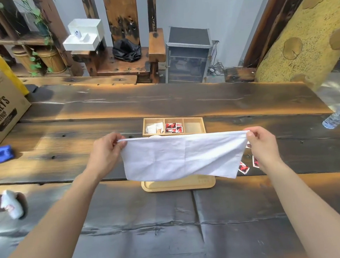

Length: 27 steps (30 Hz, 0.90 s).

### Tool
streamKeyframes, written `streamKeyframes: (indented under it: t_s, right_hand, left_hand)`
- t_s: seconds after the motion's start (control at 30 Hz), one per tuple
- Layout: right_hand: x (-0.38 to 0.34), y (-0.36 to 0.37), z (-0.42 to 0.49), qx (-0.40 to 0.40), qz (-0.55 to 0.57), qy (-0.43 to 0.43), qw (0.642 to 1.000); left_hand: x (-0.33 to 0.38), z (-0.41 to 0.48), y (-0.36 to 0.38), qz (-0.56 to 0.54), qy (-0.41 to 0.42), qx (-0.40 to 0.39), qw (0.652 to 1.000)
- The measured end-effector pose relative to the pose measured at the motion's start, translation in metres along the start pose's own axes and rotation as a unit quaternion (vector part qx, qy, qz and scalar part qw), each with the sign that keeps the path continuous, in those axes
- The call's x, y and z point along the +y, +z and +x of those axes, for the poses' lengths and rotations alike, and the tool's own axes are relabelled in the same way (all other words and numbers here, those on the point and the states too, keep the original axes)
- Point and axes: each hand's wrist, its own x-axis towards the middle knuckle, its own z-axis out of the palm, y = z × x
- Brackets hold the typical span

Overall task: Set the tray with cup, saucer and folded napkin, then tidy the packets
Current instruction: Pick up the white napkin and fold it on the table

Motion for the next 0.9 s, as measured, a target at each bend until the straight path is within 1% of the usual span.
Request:
streamKeyframes:
  t_s: [0.07,0.13,0.23,0.3,0.33,0.4,0.43,0.5,0.53,0.6,0.63,0.7,0.77,0.9]
  right_hand:
    - [-0.007,0.001,0.01,-0.015,0.011,0.012,1.0]
    - [-0.012,-0.003,0.014,-0.023,0.034,0.011,0.999]
    - [-0.002,-0.015,0.002,-0.032,0.044,0.003,0.999]
    - [0.023,-0.02,-0.019,-0.05,0.046,-0.001,0.998]
    - [0.042,-0.021,-0.032,-0.07,0.055,0.006,0.996]
    - [0.084,-0.019,-0.063,-0.124,0.044,0.035,0.991]
    - [0.106,-0.017,-0.079,-0.151,0.009,0.052,0.987]
    - [0.151,-0.01,-0.111,-0.203,-0.081,0.073,0.973]
    - [0.172,-0.007,-0.125,-0.227,-0.115,0.084,0.963]
    - [0.207,-0.002,-0.15,-0.266,-0.147,0.12,0.945]
    - [0.219,-0.002,-0.159,-0.275,-0.156,0.135,0.939]
    - [0.233,-0.003,-0.171,-0.274,-0.172,0.144,0.935]
    - [0.238,-0.005,-0.177,-0.274,-0.184,0.137,0.934]
    - [0.242,-0.014,-0.18,-0.297,-0.201,0.124,0.925]
  left_hand:
    - [0.001,0.01,0.0,-0.006,0.0,0.016,1.0]
    - [0.001,0.01,0.0,0.002,0.021,0.039,0.999]
    - [-0.008,-0.016,0.007,0.026,0.096,0.103,0.99]
    - [-0.024,-0.051,0.021,0.032,0.141,0.128,0.981]
    - [-0.036,-0.072,0.031,0.038,0.163,0.114,0.979]
    - [-0.067,-0.12,0.058,0.069,0.183,0.035,0.98]
    - [-0.083,-0.145,0.07,0.093,0.169,-0.027,0.981]
    - [-0.11,-0.188,0.09,0.112,0.096,-0.17,0.974]
    - [-0.121,-0.205,0.098,0.115,0.056,-0.221,0.967]
    - [-0.138,-0.233,0.112,0.133,0.027,-0.293,0.947]
    - [-0.143,-0.242,0.117,0.144,0.029,-0.31,0.939]
    - [-0.144,-0.254,0.123,0.17,0.039,-0.316,0.932]
    - [-0.146,-0.261,0.123,0.193,0.068,-0.314,0.927]
    - [-0.156,-0.274,0.124,0.237,0.114,-0.318,0.911]
